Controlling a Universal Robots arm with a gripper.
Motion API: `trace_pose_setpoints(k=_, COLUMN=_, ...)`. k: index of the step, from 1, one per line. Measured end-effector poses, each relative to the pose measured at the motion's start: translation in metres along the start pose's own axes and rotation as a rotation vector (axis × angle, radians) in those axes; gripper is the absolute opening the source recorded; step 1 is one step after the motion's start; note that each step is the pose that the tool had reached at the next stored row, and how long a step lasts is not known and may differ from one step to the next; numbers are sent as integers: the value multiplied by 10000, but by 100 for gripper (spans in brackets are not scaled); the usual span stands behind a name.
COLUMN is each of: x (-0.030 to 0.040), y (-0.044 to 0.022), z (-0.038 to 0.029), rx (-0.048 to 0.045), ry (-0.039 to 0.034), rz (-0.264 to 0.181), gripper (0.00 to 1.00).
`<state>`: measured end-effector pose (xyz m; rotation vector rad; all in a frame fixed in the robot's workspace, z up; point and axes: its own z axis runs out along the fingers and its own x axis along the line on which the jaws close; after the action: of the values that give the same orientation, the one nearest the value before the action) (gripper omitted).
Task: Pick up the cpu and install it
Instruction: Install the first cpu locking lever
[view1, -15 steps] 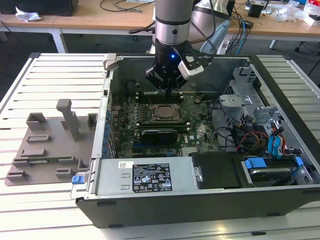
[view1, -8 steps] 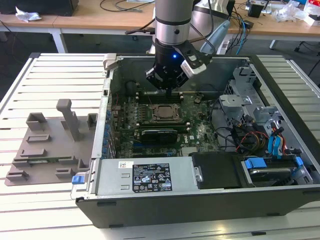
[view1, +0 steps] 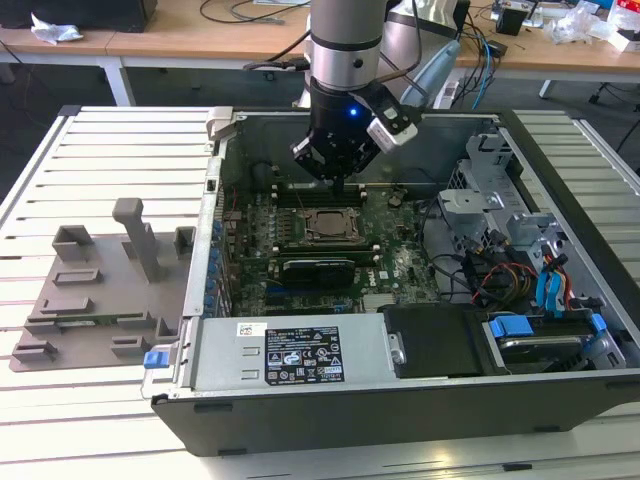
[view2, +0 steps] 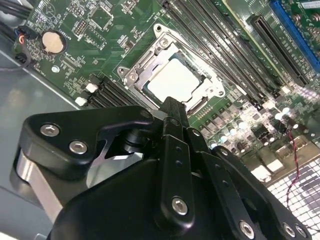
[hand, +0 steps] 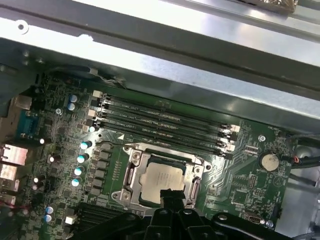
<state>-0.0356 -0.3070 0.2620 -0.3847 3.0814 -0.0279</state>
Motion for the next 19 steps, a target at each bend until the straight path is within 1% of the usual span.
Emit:
trace_pose_setpoints(k=4, x=0, y=0, z=0, rx=-25, ry=-17, rz=-744, gripper=11)
trace_pose_setpoints(k=13, x=0, y=0, z=0, rx=-51, ry=-33, rz=-1489, gripper=11)
trace_pose_setpoints(k=16, x=-1, y=0, z=0, rx=-66, ry=-44, rz=-1956, gripper=11)
trace_pose_setpoints(k=19, x=-1, y=0, z=0, rx=-78, ry=-51, rz=-2300, gripper=11)
